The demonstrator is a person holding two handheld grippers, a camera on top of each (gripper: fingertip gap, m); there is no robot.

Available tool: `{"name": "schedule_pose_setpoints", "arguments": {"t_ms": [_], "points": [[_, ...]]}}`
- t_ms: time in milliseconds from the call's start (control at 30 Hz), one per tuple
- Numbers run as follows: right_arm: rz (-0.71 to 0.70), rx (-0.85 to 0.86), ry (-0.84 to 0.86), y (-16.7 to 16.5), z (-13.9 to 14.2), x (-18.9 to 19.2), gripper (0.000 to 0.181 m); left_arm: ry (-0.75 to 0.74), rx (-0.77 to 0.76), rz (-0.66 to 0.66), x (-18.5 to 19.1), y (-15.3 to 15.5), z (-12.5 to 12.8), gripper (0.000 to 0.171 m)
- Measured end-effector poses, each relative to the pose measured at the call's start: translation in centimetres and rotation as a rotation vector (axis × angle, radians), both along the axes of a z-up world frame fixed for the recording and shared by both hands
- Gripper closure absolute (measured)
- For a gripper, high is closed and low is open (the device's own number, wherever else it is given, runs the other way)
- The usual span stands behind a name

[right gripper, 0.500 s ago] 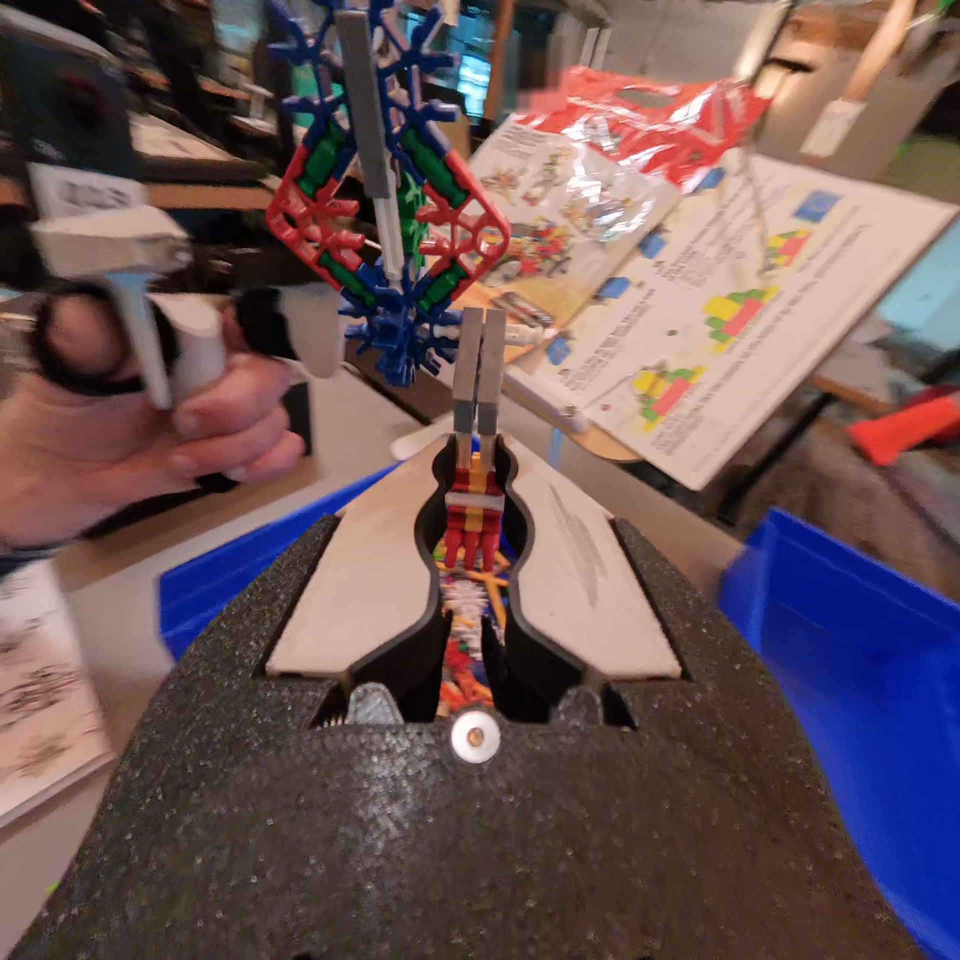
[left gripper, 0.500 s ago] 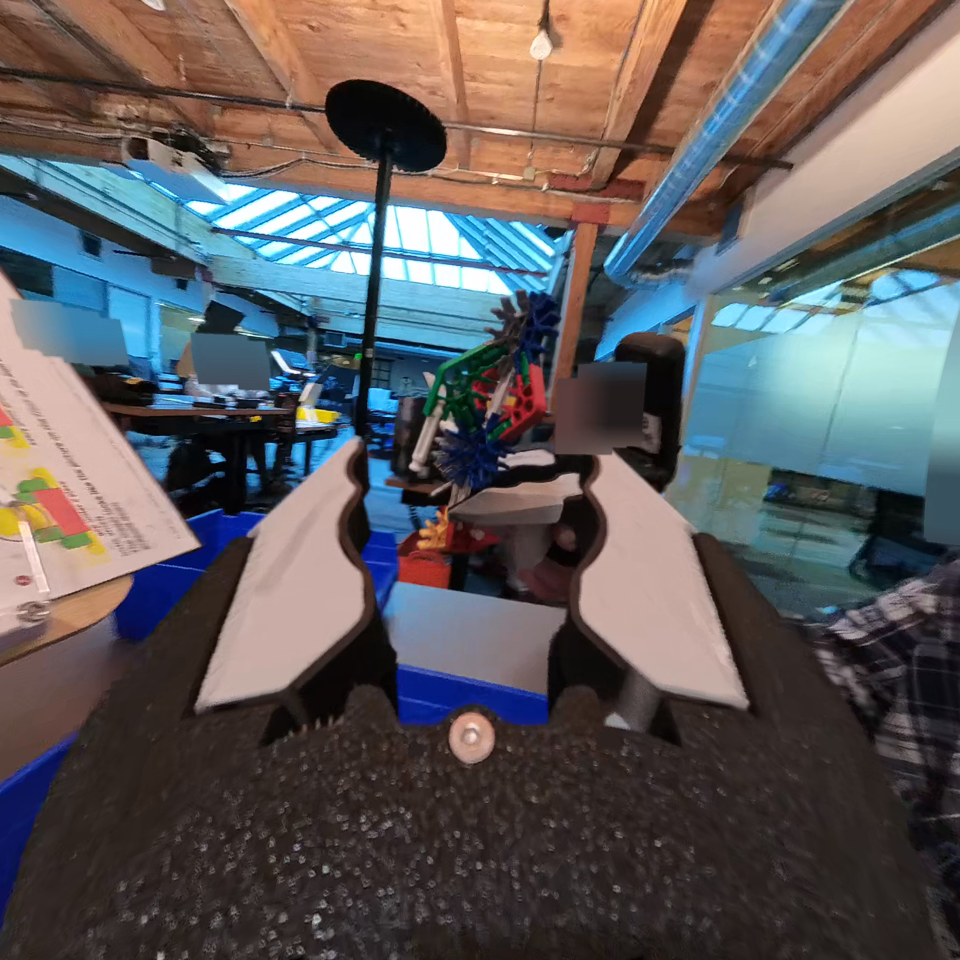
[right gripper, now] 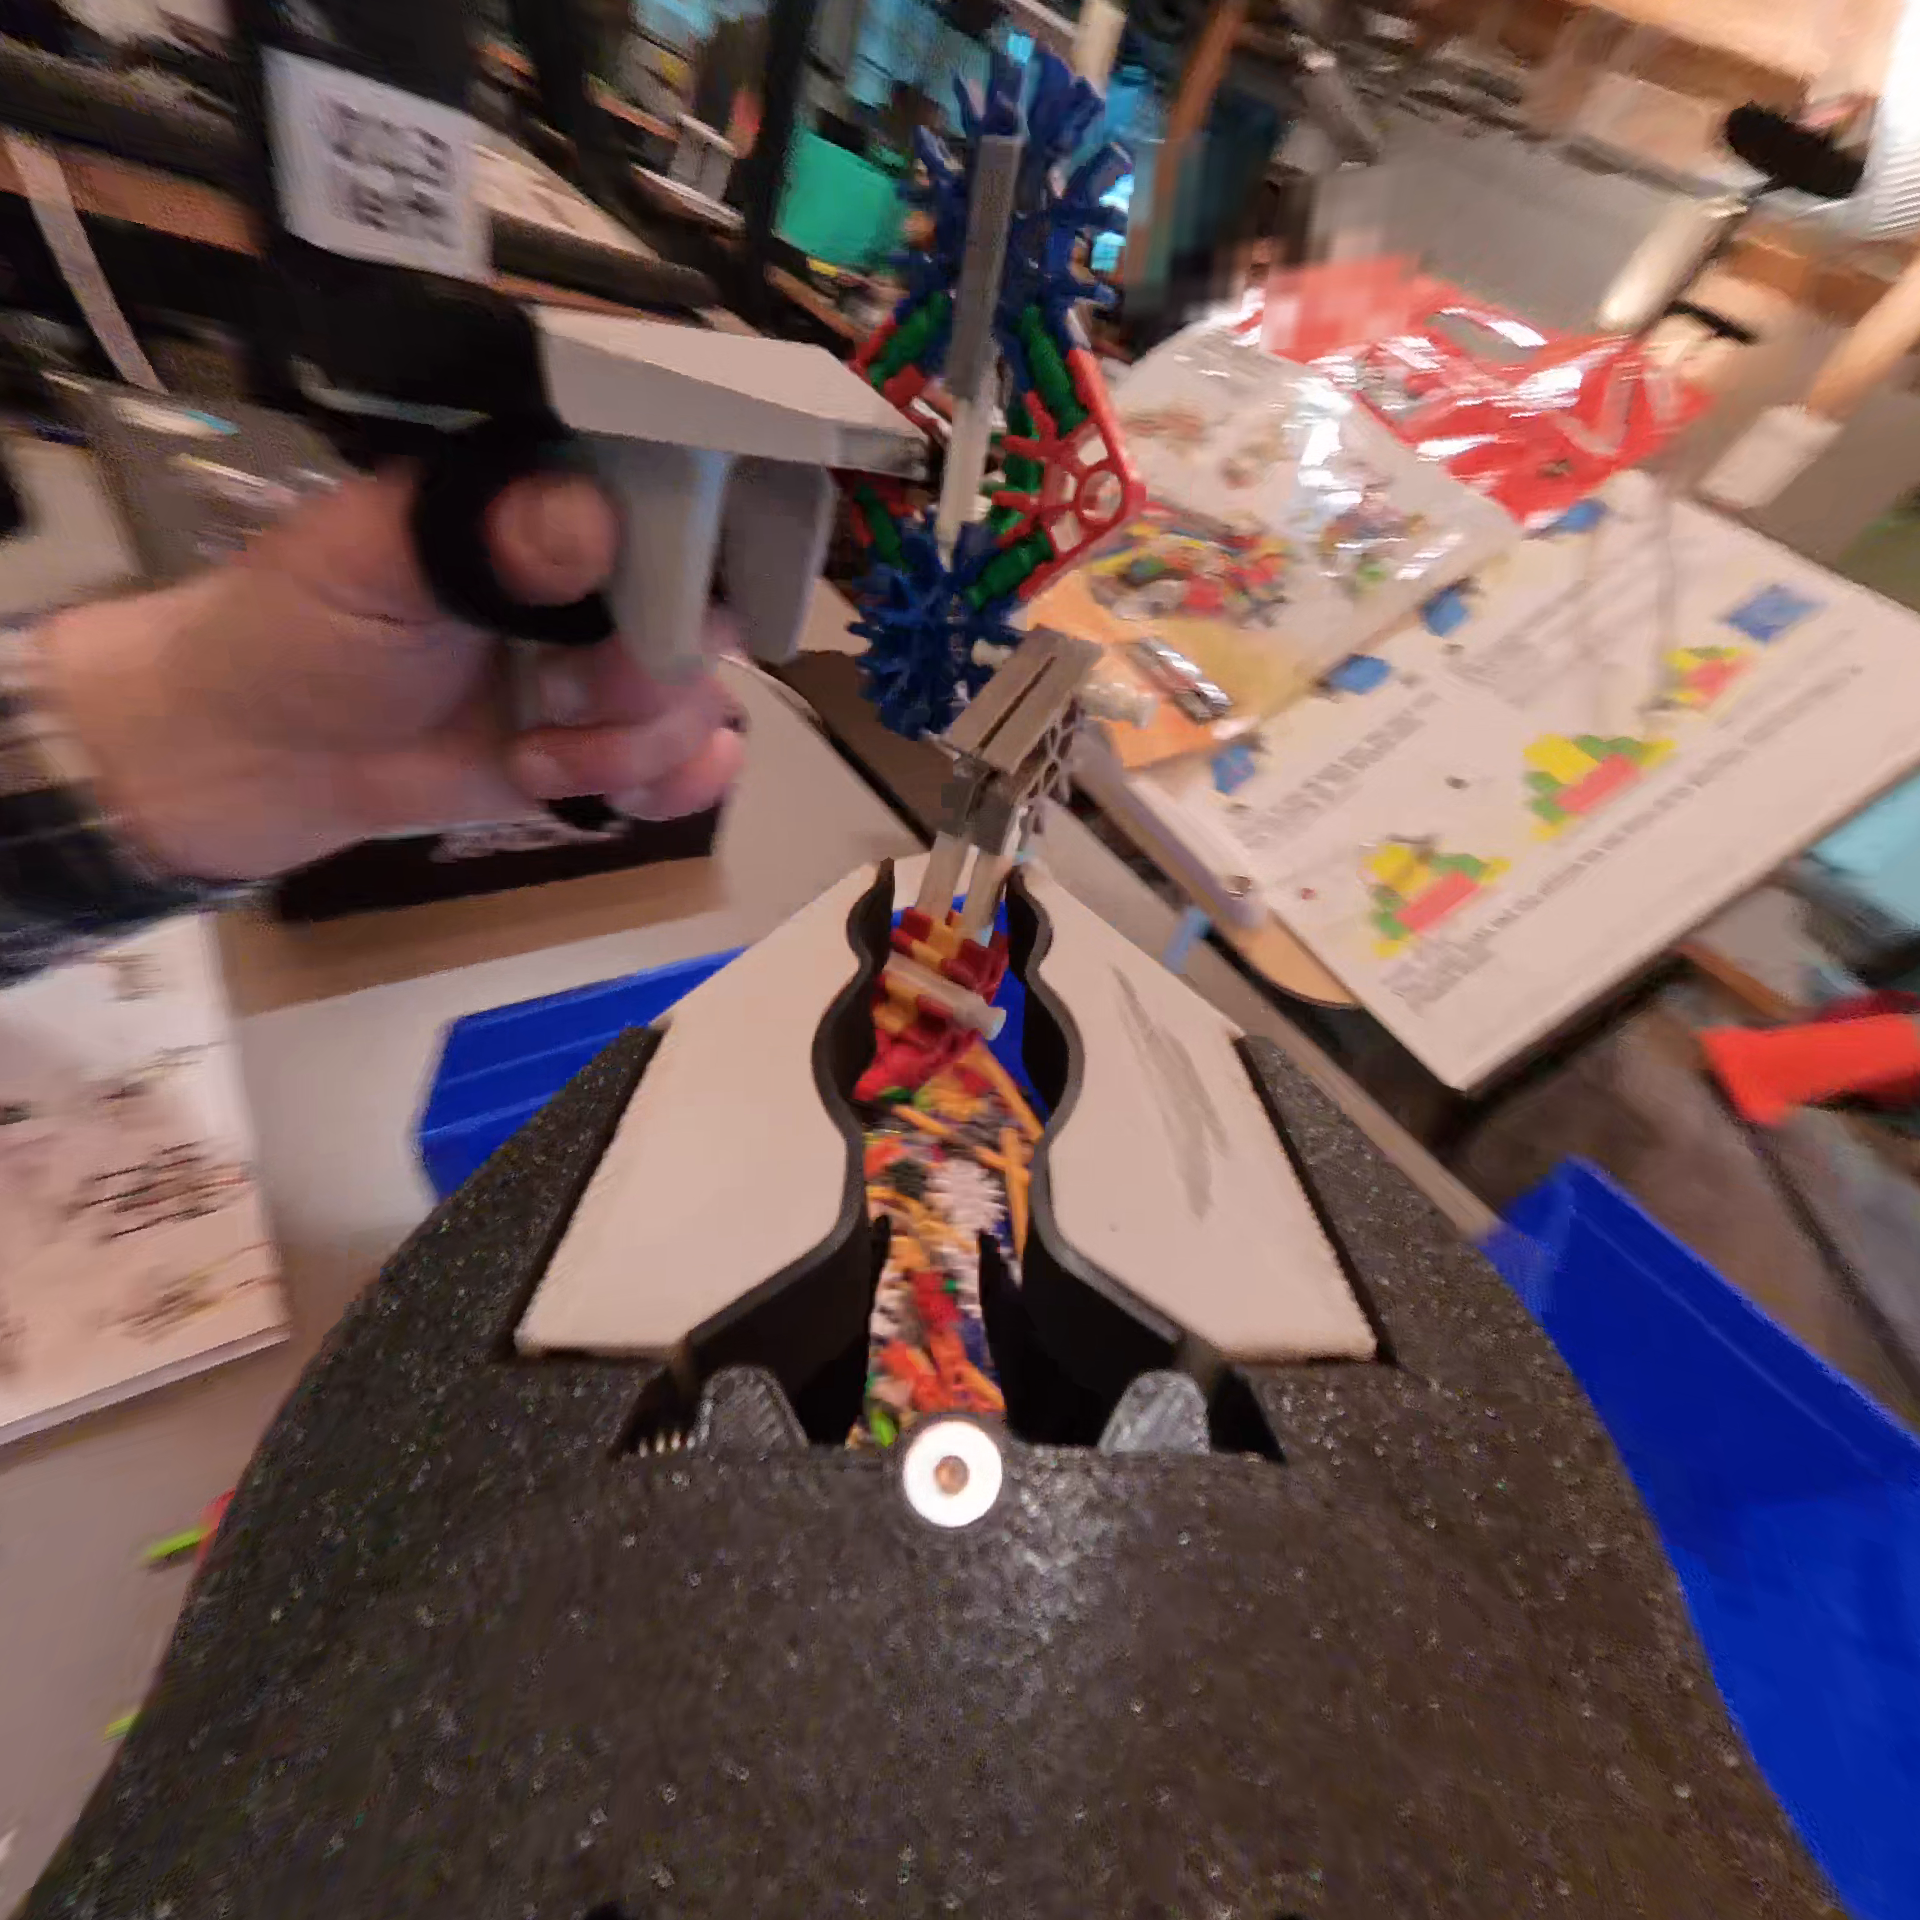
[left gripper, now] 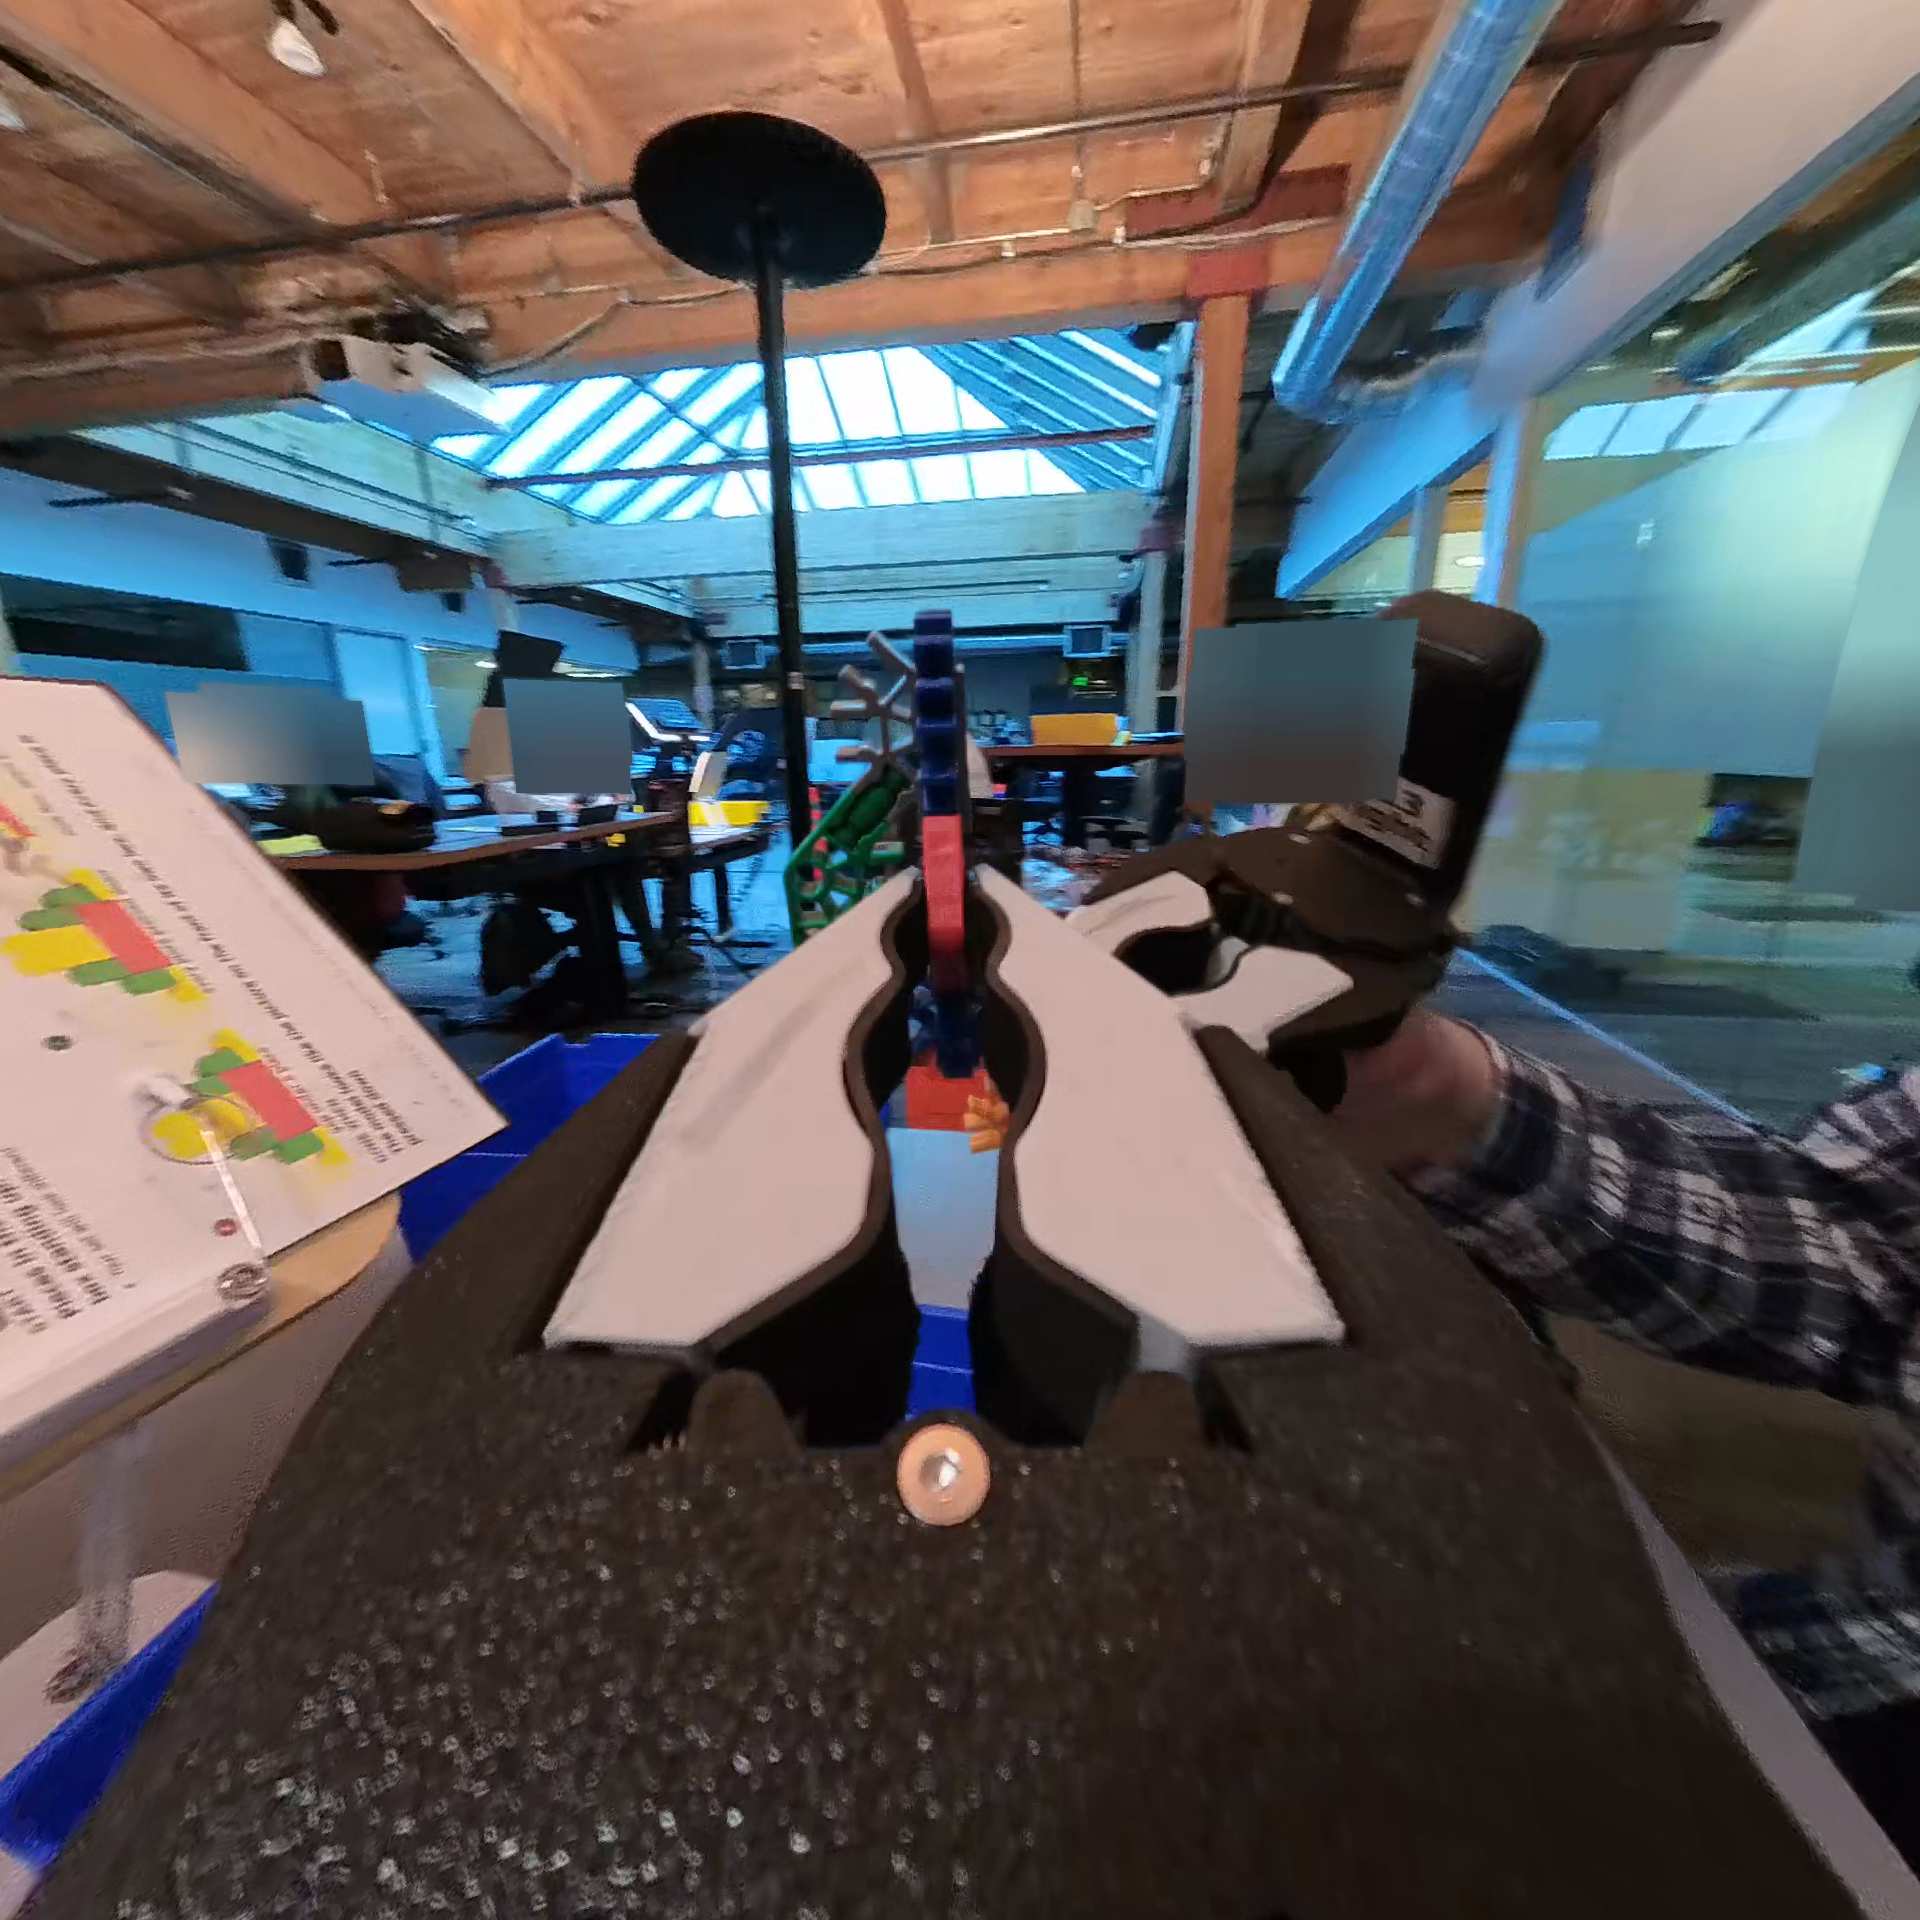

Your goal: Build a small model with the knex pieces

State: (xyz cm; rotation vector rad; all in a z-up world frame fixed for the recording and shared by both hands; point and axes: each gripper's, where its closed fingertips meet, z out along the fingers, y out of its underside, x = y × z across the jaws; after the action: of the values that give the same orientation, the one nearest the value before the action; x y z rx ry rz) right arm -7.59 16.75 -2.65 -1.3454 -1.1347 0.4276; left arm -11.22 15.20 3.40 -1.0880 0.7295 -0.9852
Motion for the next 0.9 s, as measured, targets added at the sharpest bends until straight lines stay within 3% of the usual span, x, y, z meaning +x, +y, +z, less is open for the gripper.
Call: {"name": "schedule_pose_setpoints", "arguments": {"t_ms": [133, 333, 500, 667, 767, 900], "points": [[0.222, -0.141, 0.119, -2.5, 1.6, 0.6, 0.154, -0.046, -0.012, -0.127, -0.3, -1.3, 0.6, 0.169], [0.396, -0.276, 0.277, -3.2, 3.9, 1.7, 0.155, -0.025, -0.012, -0.245, 0.5, -2.8, 0.4, 0.168], [0.399, -0.254, 0.232, -3.5, 3.2, 1.0, 0.161, -0.01, -0.019, -0.277, 1.4, -3.1, 0.0, 0.169], [0.457, -0.357, 0.244, -4.2, 2.6, 0.6, 0.138, -0.023, -0.018, -0.27, 1.6, -2.8, -0.2, 0.169], [0.477, -0.415, 0.247, -4.3, 1.9, 0.3, 0.137, -0.018, -0.012, -0.28, 1.8, -2.9, -0.3, 0.169], [0.495, -0.429, 0.225, -4.8, 1.1, -0.5, 0.15, -0.01, 0.0, -0.303, 2.1, -3.4, -0.5, 0.169]]}}
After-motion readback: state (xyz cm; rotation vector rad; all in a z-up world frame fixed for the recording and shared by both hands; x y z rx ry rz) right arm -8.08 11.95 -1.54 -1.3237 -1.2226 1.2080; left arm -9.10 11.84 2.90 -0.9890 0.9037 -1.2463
